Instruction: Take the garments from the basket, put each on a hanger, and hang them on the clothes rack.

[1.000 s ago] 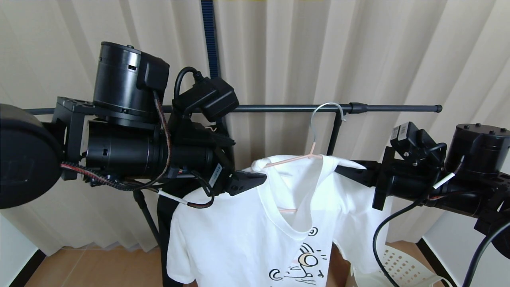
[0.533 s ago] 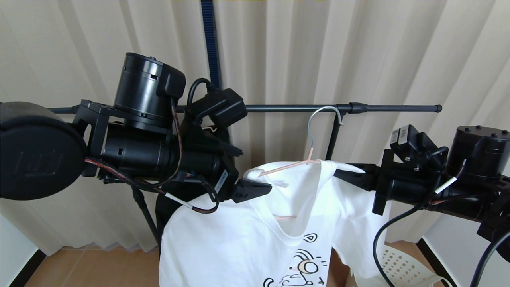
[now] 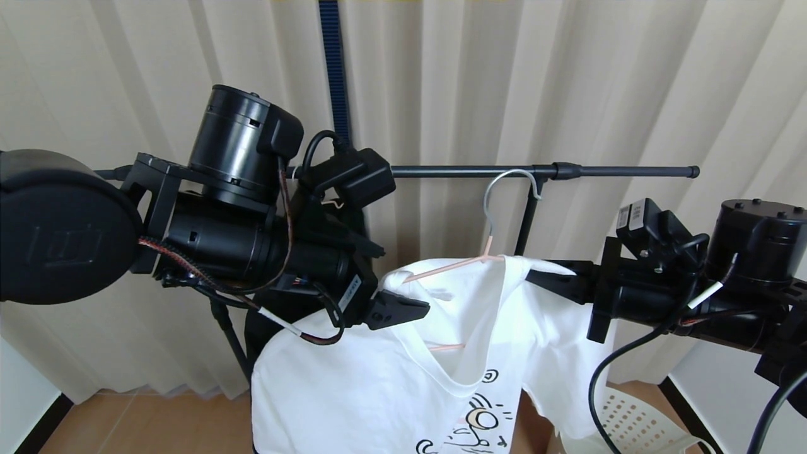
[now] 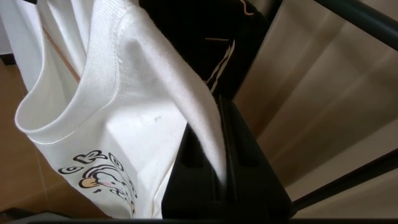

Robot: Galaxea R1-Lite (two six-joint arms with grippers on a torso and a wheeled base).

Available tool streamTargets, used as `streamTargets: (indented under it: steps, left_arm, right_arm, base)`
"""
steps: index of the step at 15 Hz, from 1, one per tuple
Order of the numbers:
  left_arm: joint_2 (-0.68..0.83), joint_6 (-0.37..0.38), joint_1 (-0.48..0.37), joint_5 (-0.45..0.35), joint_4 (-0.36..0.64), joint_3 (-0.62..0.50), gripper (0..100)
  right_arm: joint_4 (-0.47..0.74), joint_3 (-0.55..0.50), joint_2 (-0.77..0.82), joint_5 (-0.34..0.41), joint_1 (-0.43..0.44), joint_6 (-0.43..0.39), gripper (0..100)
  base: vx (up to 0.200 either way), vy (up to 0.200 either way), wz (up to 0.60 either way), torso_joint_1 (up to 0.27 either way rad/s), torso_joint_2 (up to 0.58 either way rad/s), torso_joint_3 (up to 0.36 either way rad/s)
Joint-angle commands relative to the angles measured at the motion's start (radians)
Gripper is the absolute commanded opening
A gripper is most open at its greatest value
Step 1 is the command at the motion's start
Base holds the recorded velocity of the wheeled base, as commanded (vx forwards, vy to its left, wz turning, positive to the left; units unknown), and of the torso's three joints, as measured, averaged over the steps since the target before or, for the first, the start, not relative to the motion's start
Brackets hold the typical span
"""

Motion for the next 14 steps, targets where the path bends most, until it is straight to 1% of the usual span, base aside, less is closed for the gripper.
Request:
streamTargets:
  steps: [1, 4, 6, 7, 11, 14]
  left_arm:
    - [0.010, 0.000, -0.004, 0.000, 0.000, 0.001, 100]
    - [0.018, 0.001, -0.022, 0.006, 0.000, 0.010, 100]
    - [0.024, 0.050, -0.027, 0.015, 0.000, 0.024, 100]
    - [0.024, 0.061, -0.027, 0.020, -0.002, 0.031, 100]
    - [0.027, 0.060, -0.025, 0.022, -0.006, 0.030, 100]
    - [0.033, 0.057, -0.025, 0.042, -0.009, 0.027, 100]
  right_arm:
    - [-0.001, -0.001, 0.000, 0.001, 0.005, -0.001, 0]
    - [-0.001, -0.004, 0.000, -0.009, 0.008, -0.001, 0]
    - [-0.001, -0.007, -0.002, -0.021, 0.008, -0.001, 0]
    - [-0.001, -0.007, -0.002, -0.024, 0.008, -0.001, 0]
    - [-0.001, -0.003, -0.019, -0.024, 0.008, 0.001, 0]
    - [-0.001, -0.001, -0.020, -0.024, 0.008, 0.001, 0]
  base:
    - [0.000, 0.000, 0.00, 0.000, 0.00, 0.000]
    - [0.000, 0.000, 0.00, 0.000, 0.00, 0.000]
    - [0.000, 0.000, 0.00, 0.000, 0.00, 0.000]
    - [0.000, 0.000, 0.00, 0.000, 0.00, 0.000]
    - [0.000, 0.000, 0.00, 0.000, 0.00, 0.000]
    - [0.000, 0.000, 0.00, 0.000, 0.00, 0.000]
